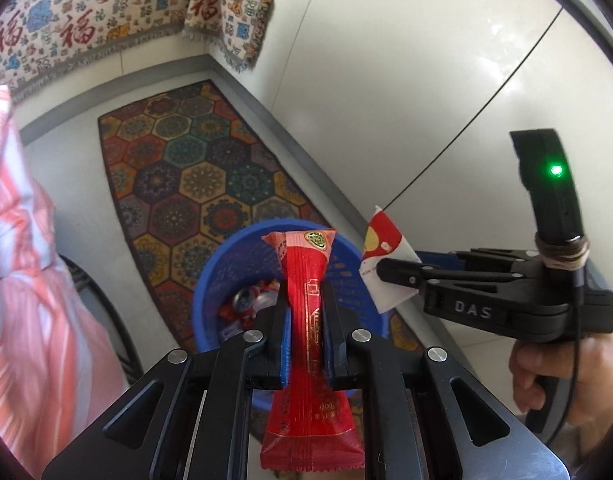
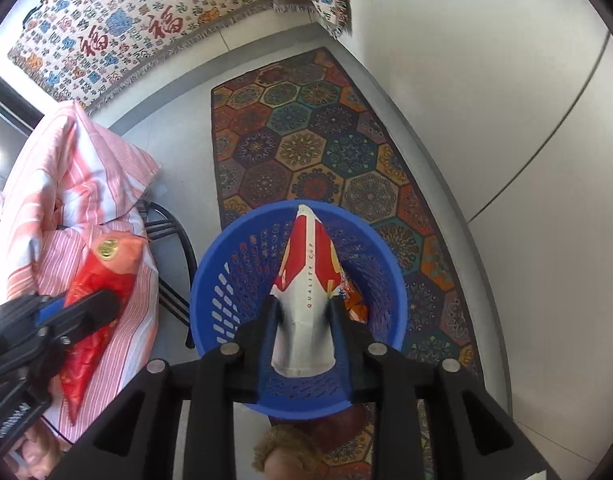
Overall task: Collect trash
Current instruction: 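Open both grippers to drop the wrapper and cup into the basket, then move both tools back over the table toward the snack packets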
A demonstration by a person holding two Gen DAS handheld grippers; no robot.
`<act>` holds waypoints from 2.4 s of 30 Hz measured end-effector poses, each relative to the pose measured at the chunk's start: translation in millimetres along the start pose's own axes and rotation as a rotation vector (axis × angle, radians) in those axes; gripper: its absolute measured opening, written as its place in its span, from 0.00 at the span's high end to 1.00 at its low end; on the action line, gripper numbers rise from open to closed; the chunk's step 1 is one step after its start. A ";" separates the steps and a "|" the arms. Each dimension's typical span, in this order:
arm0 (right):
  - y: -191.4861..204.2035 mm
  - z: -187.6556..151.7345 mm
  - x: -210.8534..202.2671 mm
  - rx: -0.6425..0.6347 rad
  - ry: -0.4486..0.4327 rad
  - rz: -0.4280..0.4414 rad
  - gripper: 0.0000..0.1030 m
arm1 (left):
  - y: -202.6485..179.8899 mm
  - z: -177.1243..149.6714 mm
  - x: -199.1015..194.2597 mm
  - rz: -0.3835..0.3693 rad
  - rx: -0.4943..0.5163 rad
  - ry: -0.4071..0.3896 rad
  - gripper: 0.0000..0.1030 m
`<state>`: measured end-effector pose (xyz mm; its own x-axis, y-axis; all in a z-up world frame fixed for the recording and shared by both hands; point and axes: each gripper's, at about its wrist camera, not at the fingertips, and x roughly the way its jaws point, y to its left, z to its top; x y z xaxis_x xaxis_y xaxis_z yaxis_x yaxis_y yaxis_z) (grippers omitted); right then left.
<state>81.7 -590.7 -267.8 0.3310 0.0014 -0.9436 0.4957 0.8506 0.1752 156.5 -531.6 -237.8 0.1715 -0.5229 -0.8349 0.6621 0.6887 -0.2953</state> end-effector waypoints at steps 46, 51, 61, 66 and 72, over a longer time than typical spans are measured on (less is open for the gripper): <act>379.1 -71.4 -26.6 -0.717 -0.357 0.197 0.46 | 321.9 -194.6 -278.3 0.664 -0.413 -0.204 0.11; 397.3 -86.7 -11.8 -0.755 -0.328 0.201 0.35 | 355.9 -188.9 -281.0 0.651 -0.450 -0.219 0.00; 395.0 -93.1 -6.4 -0.784 -0.359 0.227 0.24 | 358.3 -188.3 -281.5 0.661 -0.459 -0.219 0.00; 395.4 -90.1 -5.4 -0.800 -0.362 0.243 0.23 | 358.3 -189.7 -283.0 0.658 -0.460 -0.219 0.00; 393.1 -89.5 -6.1 -0.801 -0.378 0.258 0.22 | 358.3 -189.4 -283.0 0.659 -0.460 -0.219 0.00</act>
<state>202.7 -209.2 -218.3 0.6641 0.1902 -0.7231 -0.2876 0.9577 -0.0123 207.0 -41.8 -195.3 0.5891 0.0060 -0.8081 0.0203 0.9995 0.0223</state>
